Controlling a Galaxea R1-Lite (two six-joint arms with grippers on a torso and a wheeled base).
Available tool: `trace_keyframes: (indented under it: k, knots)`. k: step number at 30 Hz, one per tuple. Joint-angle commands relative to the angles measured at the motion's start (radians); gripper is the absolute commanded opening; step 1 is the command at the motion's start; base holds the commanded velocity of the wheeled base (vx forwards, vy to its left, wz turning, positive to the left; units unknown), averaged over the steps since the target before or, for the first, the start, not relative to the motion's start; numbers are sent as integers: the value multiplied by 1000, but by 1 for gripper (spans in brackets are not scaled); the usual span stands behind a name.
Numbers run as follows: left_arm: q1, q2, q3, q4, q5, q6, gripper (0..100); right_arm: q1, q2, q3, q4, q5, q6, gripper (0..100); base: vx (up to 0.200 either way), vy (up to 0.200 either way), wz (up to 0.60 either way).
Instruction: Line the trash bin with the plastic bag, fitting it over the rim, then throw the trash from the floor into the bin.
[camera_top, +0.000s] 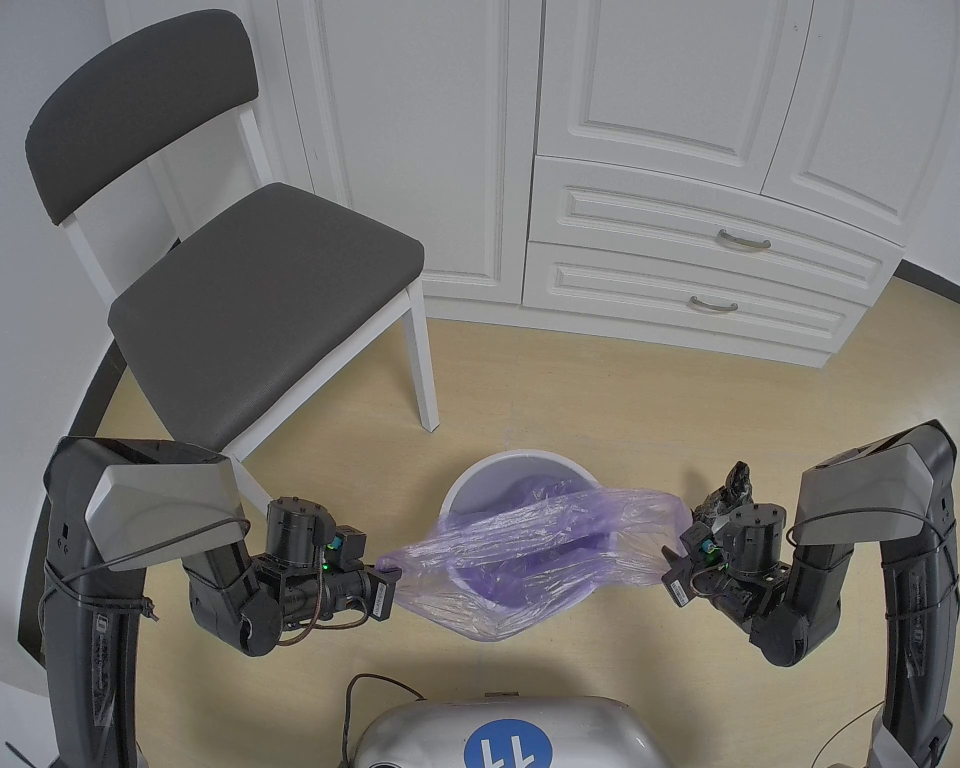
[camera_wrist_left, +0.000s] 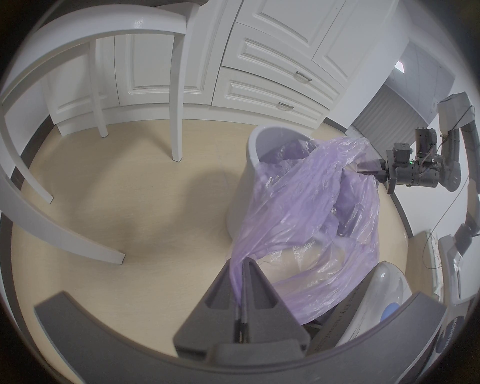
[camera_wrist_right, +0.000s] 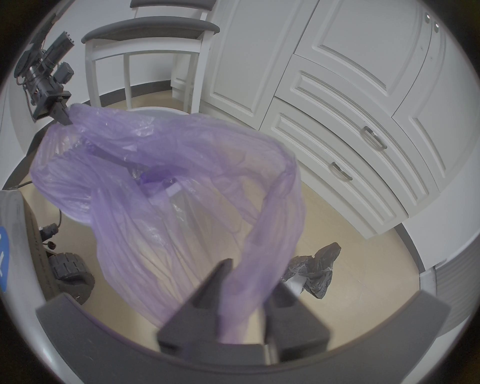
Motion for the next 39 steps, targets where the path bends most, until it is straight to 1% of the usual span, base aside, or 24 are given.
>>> trace_keyframes:
  k: [1,2,3,6,8,9,12,15,16,17,19,20,21,24,30,35,39]
  knots:
    - [7,-12,-1,-15,-3,-6,0,-28,-98,46,-11,137,7,100,0,0,0]
    - [12,-21,1,-21,-3,-7,0,-46,-122,64,-13,220,13,100,0,0,0]
    - [12,-27,2,-24,-3,-7,0,-69,-144,78,-13,287,18,100,0,0,0]
    - [12,-35,2,-24,-3,-7,0,-135,-188,83,-3,407,41,100,0,0,0]
    - [13,-28,1,-22,-3,-7,0,-175,-220,81,4,468,82,100,0,0,0]
    - [15,-25,1,-22,-3,-7,0,-187,-233,79,9,491,102,100,0,0,0]
    - [5,-1,2,-22,-1,-1,0,-219,-279,76,30,589,187,100,0,0,0]
    - [4,10,2,-22,0,0,0,-242,-305,75,60,649,217,100,0,0,0]
    - [4,10,2,-22,0,0,0,-242,-305,75,60,649,217,100,0,0,0]
    - [7,10,1,-21,0,2,0,-264,-317,76,76,687,227,100,0,0,0]
    - [10,13,-4,-16,2,2,0,-276,-316,76,89,730,234,100,0,0,0]
    - [10,15,-4,-16,2,2,0,-278,-316,76,89,733,236,100,0,0,0]
    - [12,18,-7,-12,2,2,0,-285,-308,76,90,758,239,100,0,0,0]
    - [16,31,-15,-10,2,2,0,-299,-291,75,90,770,239,100,0,0,0]
    - [22,62,-36,-8,5,3,0,-315,-289,75,89,772,237,100,0,0,0]
    - [56,81,-62,10,6,3,0,-351,-299,75,86,778,236,100,0,0,0]
    - [65,79,-76,45,6,3,0,-380,-311,75,86,826,236,100,0,0,0]
